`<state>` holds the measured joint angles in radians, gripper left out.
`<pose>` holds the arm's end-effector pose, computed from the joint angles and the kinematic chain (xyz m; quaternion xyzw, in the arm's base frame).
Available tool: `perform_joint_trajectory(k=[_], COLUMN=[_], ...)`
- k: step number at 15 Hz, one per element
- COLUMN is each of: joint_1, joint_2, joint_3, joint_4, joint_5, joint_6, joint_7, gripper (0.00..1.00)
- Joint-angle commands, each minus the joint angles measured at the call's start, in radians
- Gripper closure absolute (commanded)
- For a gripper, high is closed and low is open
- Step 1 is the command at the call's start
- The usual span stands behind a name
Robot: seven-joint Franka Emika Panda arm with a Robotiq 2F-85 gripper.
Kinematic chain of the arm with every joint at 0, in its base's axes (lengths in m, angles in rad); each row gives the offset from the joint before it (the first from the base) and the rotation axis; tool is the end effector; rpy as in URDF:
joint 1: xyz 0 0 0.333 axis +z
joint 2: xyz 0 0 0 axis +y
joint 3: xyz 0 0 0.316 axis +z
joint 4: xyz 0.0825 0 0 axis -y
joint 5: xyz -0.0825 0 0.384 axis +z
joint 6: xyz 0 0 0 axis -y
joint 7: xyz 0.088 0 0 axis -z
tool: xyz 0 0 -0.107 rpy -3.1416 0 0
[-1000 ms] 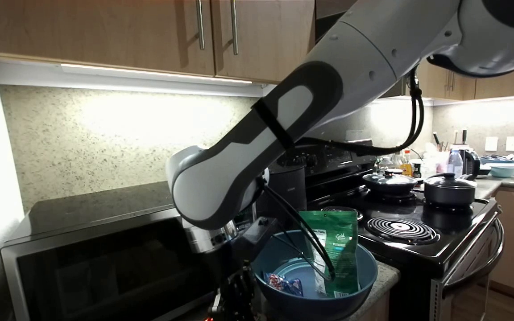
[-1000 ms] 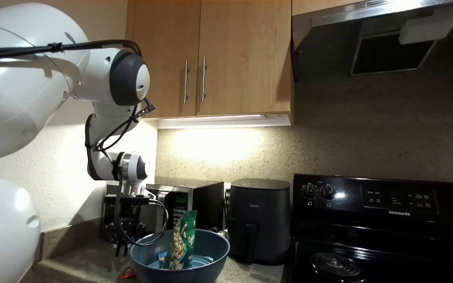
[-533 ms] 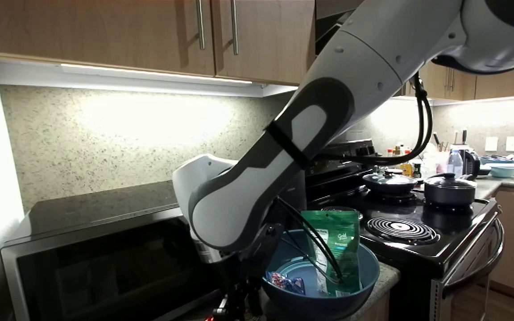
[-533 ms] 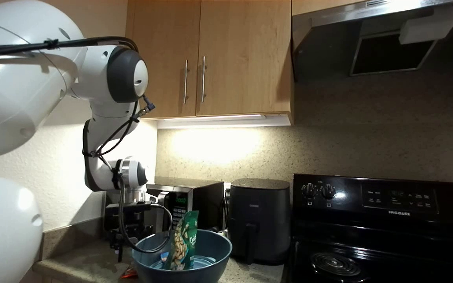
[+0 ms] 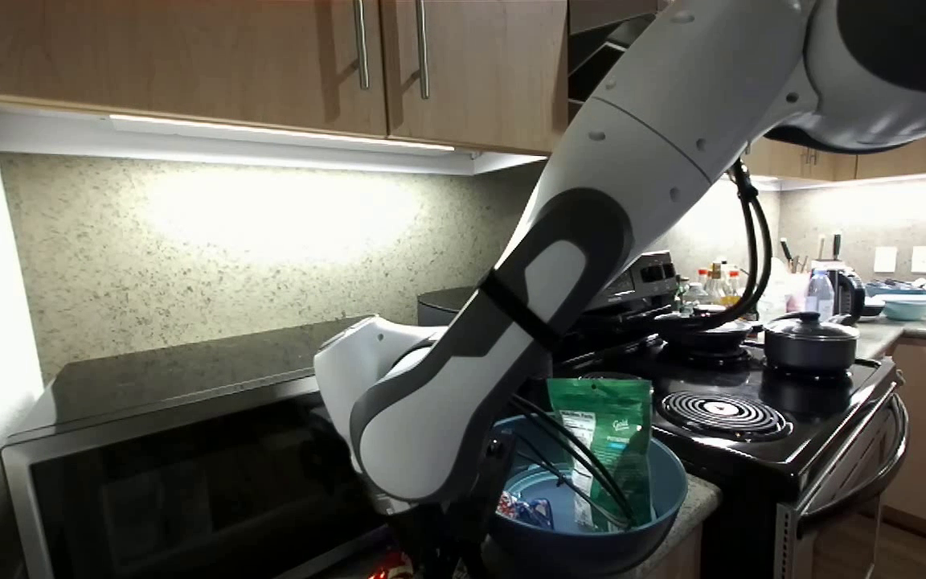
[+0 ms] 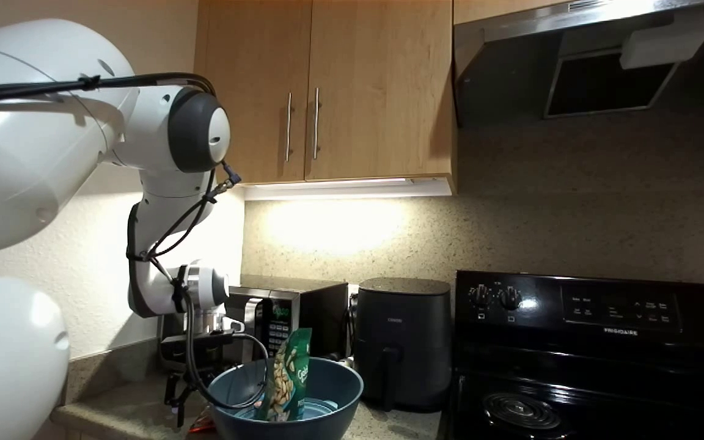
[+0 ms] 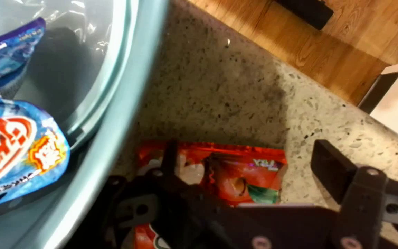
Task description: Pick up the three sachets from the countertop and put them in the blue dish.
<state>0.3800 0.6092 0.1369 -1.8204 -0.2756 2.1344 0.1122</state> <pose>0.5436 0.2915 0.1835 0.9477 0.2791 -0.1139 0.1046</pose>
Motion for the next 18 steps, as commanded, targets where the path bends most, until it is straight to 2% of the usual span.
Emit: perform_joint_trajectory(k=[1, 5, 9, 10, 11, 12, 15, 18], joint_1=[-0.011, -0.029, -0.01, 0.001, 0.009, 0.02, 0.058, 0.066], joint_2=[0.0, 0.01, -0.003, -0.014, -0.031, -0.042, -0.076, -0.104], joint_3=[-0.001, 0.011, 0.012, 0.007, 0.008, 0.004, 0.003, -0.006], joint_4=[-0.022, -0.019, -0.004, 0.001, 0.008, 0.016, 0.055, 0.051], joint_5=[0.004, 0.038, 0.028, 0.015, 0.009, -0.004, -0.043, -0.077], joint_6=[0.007, -0.006, -0.053, -0.07, -0.087, -0.101, -0.146, -0.073], joint_7=[0.006, -0.015, -0.008, 0.005, 0.011, 0.027, 0.066, 0.132], gripper=[0.28, 0.51, 0.77, 0.35, 0.39, 0.38, 0.21, 0.02])
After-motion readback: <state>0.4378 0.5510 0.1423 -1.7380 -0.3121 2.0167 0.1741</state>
